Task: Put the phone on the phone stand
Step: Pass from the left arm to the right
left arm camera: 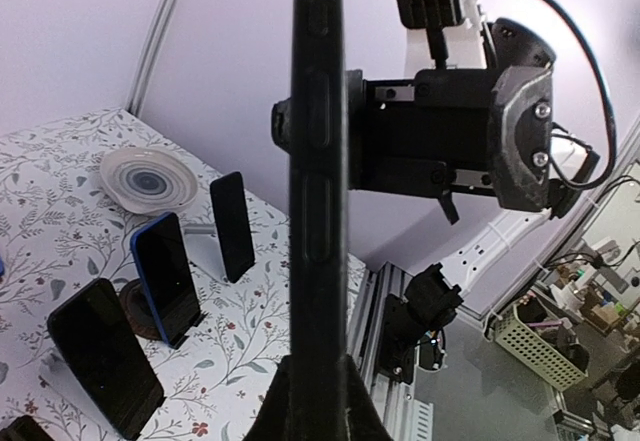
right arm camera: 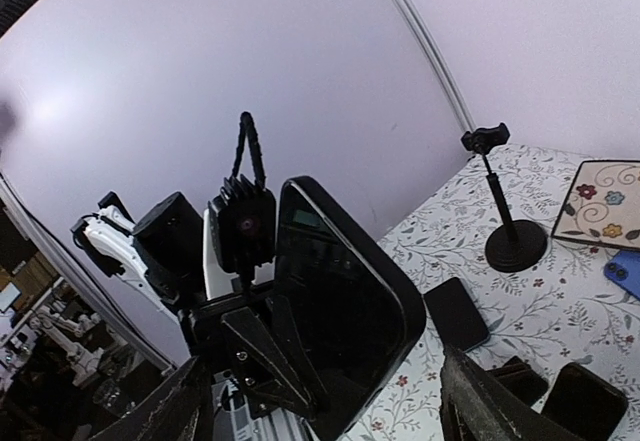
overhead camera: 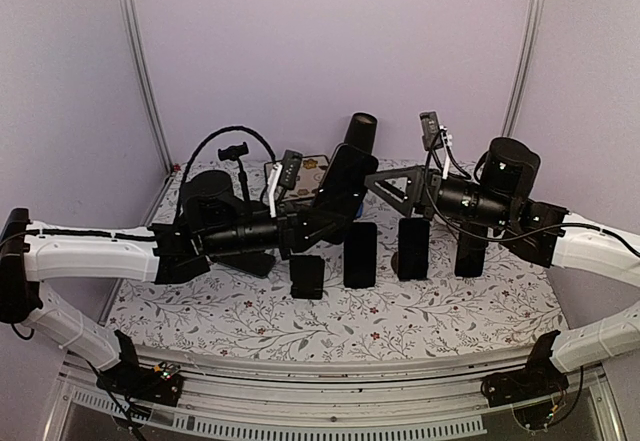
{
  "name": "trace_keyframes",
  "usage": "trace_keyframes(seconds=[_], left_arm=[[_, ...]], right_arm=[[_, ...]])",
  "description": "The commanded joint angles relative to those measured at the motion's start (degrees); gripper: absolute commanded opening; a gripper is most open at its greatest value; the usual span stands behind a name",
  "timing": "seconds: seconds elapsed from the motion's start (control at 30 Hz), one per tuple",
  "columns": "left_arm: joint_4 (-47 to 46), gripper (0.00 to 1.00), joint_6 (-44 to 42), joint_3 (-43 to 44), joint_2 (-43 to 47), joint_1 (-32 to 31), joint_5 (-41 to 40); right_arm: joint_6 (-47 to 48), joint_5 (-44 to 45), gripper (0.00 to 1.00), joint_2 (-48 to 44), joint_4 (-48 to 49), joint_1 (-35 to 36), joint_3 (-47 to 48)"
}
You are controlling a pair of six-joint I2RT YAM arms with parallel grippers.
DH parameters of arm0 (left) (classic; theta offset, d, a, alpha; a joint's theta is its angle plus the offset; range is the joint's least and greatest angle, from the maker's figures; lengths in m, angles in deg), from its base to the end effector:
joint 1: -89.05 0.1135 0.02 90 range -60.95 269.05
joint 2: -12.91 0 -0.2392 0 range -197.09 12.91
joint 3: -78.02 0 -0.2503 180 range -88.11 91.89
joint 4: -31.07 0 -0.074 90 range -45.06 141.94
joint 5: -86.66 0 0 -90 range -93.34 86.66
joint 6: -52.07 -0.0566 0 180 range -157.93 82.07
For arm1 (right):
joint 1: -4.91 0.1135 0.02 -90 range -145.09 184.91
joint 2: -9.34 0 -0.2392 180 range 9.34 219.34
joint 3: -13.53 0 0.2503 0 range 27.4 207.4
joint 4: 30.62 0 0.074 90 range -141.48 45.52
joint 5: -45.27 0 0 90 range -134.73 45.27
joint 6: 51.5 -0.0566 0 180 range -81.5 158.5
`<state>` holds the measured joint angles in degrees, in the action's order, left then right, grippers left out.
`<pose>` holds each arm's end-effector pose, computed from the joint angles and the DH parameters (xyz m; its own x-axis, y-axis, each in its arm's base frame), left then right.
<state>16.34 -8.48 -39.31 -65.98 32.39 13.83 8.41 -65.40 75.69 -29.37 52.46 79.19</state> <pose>0.1742 -0.2951 0.2750 -0.4846 -0.1180 -0.8667 0.8293 0.2533 -0.4982 0.1886 0.2358 0.3308 -0.4599 0.1923 -0.8669 -0.8068 0.3174 0.4984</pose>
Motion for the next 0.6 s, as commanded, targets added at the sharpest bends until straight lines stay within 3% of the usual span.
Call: trace_keyframes(seconds=[0.0, 0.43, 0.57], left_arm=[[-9.33, 0.00, 2.70, -0.11, 0.31, 1.70, 8.36], [-13.10, 0.00, 5.23, 0.50, -3.38, 1.91, 15.43], [-13.33, 0.00, 5.43, 0.35, -3.69, 1.91, 15.46]], right_arm=[[-1.83, -6.45, 0.73, 0.44, 8.47, -0.31, -0.70], [-3.86, -8.69, 0.57, 1.90, 11.78, -0.33, -0.25], [-4.02, -8.74, 0.41, 1.86, 11.70, -0.34, -0.33]])
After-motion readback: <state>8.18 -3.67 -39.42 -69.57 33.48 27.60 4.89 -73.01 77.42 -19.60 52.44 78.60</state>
